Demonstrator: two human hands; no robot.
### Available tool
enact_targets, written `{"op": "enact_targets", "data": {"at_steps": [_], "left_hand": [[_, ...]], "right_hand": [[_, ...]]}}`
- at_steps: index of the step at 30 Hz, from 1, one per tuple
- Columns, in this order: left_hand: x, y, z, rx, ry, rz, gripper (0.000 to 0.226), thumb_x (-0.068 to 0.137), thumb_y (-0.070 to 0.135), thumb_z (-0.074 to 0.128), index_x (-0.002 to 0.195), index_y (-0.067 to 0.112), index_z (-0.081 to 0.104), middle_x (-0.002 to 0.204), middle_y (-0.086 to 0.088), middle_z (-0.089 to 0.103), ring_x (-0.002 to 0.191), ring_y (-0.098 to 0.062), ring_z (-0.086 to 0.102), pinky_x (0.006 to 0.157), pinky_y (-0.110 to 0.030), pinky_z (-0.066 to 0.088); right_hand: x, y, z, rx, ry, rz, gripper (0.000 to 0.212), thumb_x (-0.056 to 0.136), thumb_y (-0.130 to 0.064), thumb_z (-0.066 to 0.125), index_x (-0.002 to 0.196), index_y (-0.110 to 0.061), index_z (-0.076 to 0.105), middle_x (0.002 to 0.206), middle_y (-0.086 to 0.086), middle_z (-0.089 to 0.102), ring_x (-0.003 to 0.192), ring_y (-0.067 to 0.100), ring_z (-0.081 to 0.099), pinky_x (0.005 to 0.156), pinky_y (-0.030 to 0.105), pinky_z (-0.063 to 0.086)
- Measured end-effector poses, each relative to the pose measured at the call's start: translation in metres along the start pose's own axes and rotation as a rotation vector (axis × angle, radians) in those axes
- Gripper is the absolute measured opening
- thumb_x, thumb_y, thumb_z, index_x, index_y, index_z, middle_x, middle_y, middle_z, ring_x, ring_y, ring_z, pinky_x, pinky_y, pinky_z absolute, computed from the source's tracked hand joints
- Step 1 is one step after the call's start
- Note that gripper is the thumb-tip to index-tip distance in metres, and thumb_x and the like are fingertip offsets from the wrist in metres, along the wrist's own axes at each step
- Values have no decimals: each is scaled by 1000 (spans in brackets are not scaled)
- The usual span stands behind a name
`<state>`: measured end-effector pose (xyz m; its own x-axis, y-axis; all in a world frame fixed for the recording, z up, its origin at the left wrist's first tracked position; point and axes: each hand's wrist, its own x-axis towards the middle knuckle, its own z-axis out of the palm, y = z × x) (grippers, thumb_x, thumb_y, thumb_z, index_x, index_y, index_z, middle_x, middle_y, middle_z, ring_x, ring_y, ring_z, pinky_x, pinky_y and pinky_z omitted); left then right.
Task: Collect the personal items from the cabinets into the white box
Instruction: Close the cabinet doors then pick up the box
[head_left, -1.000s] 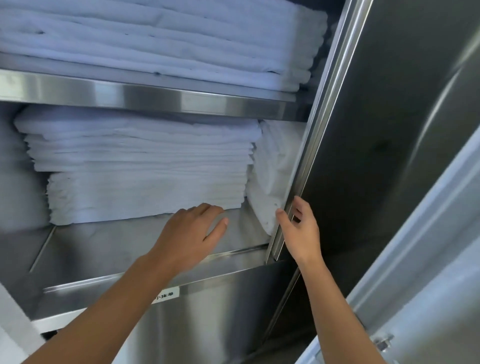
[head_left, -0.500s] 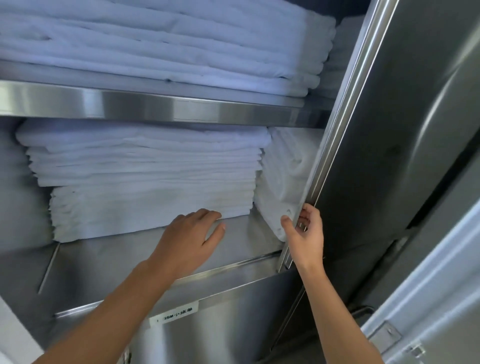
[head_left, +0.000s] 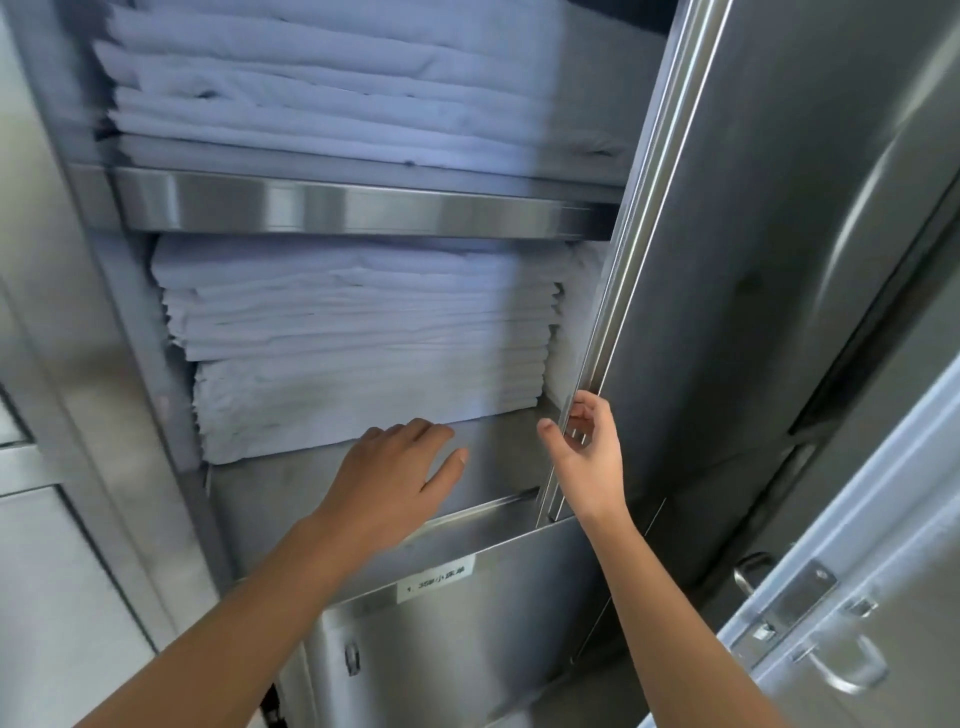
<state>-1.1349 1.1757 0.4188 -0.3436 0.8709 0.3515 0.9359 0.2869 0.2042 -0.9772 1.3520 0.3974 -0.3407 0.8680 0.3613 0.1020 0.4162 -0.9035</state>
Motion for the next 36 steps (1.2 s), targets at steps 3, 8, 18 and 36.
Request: {"op": "enact_targets", "data": {"at_steps": [3, 8, 18, 36], "left_hand": [[-16, -7, -9, 31, 11, -36, 45, 100, 51, 30, 129, 27, 55, 125, 8, 62, 105, -20, 61, 93, -37, 42], [-44, -11, -30, 105, 30, -97, 54, 98, 55, 20, 123, 26, 58, 119, 7, 63, 101, -20, 60, 92, -38, 42], [-123, -10, -77, 275, 77, -226, 58, 98, 52, 19, 119, 21, 63, 112, 2, 68, 93, -20, 63, 84, -35, 45], [-217, -28, -122, 468, 133, -513, 64, 97, 60, 13, 116, 25, 63, 110, 5, 69, 95, -19, 63, 88, -35, 43]], "right_hand": [[-17, -11, 15, 33, -38, -23, 42, 92, -23, 74, 125, -36, 52, 122, -12, 59, 106, -11, 56, 83, 0, 41], [-41, -21, 39, 113, -114, -62, 41, 92, -20, 74, 119, -42, 52, 123, -12, 59, 104, -20, 54, 81, -3, 40], [-78, -38, 80, 281, -280, -89, 45, 92, -22, 74, 129, -39, 55, 129, -8, 59, 113, -4, 59, 99, 19, 51], [-136, -79, 142, 284, -533, -119, 57, 92, -29, 73, 144, -27, 50, 135, -6, 52, 118, 5, 57, 105, 30, 49]]}}
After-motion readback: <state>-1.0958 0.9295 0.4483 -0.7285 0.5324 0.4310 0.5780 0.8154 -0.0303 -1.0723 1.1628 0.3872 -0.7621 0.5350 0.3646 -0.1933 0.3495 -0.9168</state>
